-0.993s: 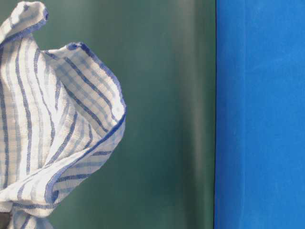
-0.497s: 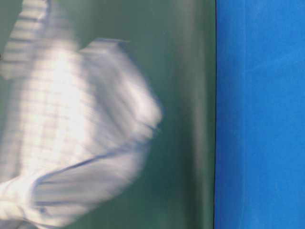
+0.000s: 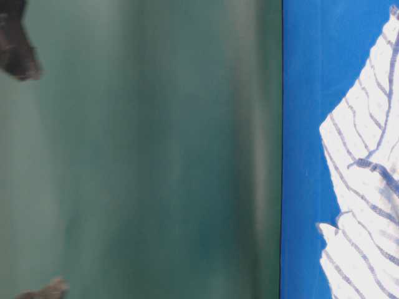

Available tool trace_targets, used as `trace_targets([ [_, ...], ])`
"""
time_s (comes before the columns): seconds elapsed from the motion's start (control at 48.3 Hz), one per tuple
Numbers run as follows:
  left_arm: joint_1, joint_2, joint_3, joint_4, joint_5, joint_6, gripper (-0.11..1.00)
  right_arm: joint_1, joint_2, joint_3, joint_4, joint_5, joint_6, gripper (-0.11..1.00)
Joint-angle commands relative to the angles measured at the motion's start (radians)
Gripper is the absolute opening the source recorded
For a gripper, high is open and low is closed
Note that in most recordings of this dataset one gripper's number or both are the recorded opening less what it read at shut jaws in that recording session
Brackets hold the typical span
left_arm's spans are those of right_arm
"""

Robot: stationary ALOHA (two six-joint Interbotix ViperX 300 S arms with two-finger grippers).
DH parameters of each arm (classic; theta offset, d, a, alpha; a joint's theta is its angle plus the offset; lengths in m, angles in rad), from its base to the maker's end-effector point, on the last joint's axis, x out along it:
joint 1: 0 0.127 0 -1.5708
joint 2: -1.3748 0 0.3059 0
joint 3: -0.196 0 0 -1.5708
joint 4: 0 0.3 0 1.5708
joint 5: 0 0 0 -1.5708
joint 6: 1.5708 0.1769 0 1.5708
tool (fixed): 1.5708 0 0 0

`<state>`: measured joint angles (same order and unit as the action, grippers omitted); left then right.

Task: Lift the towel with both arms.

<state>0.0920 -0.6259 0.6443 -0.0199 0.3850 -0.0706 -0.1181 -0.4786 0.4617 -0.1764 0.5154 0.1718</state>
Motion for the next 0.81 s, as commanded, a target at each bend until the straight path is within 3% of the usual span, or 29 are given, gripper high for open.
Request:
trace_targets([
  [0.0,-0.018,0.014,0.025,0.000,-0.046,-0.002,0.88,0.020,0.011,0.031,0.006,-0.044,0.014,0.64],
  [0.455,-0.098,0.183,0.187,0.000,-0.206,-0.006,0.88,0.104,0.175,0.186,0.008,-0.215,0.060,0.64],
  [0.786,-0.112,0.328,0.279,0.000,-0.382,-0.003,0.88,0.112,0.348,0.261,0.009,-0.353,0.069,0.64],
])
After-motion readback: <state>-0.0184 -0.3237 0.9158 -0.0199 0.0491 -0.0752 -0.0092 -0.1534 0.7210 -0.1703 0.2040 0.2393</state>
